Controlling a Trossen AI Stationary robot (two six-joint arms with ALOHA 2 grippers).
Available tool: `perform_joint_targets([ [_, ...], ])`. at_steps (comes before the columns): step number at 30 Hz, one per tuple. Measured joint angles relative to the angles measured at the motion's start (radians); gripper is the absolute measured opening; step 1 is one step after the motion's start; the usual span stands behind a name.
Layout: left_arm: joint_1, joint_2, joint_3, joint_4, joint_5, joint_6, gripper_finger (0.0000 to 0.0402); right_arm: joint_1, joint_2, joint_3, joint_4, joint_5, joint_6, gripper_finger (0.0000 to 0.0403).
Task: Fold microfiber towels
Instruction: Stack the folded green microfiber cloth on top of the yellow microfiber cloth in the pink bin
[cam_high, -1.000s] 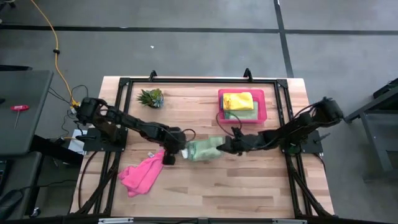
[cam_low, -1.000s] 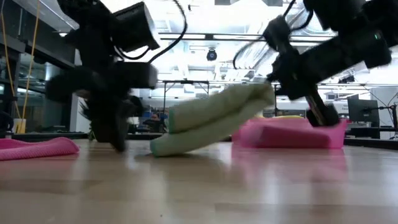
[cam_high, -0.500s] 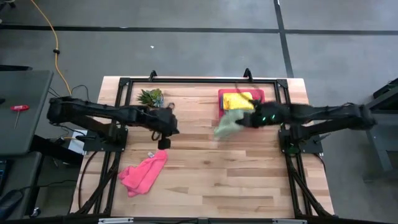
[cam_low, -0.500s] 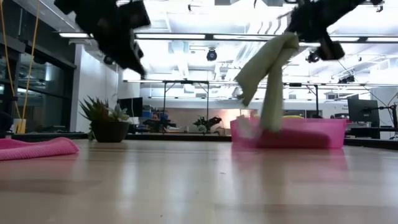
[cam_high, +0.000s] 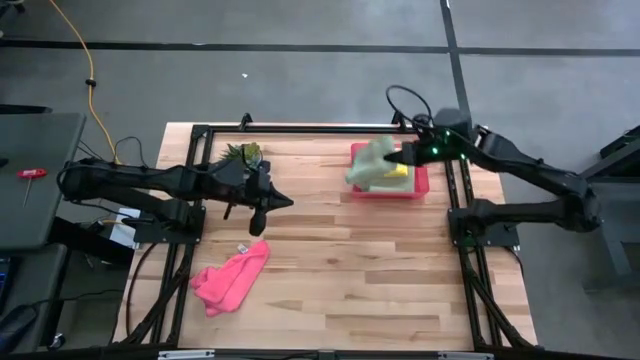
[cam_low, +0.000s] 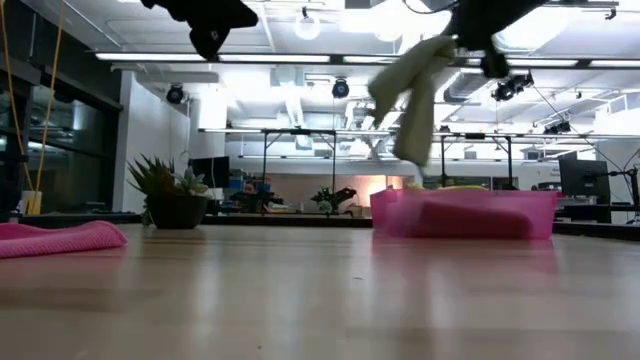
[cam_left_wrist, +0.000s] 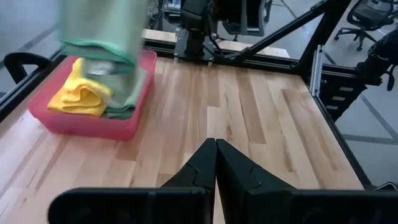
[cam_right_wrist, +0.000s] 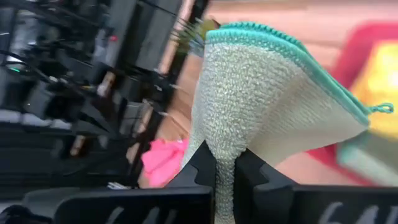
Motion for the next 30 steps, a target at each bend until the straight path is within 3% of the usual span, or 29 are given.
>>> perform_joint_targets([
  [5,0.000,0.010,0.000,-0.009,-0.001,-0.019,0.0000,-0.103,0.089,0.028,0.110,-0.123,-0.105,0.0000],
  [8,0.000,0.010,0.000,-0.016,-0.001,-0.029,0.0000,-0.163,0.098,0.024,0.054,-0.142,-0.246,0.0000],
  [15,0.000,0.010,0.000,-0.032,-0.001,-0.061,0.0000,-0.357,0.095,-0.159,0.039,-0.202,-0.370,0.0000],
  [21,-0.001,0.010,0.000,-0.051,-0.001,-0.063,0.0000,-0.449,0.095,-0.322,-0.008,-0.173,-0.390,0.0000],
  [30,-0.001,0.010,0.000,-0.051,-0.004,-0.063,0.0000,-0.496,0.098,-0.342,-0.060,0.010,-0.326,0.0000],
])
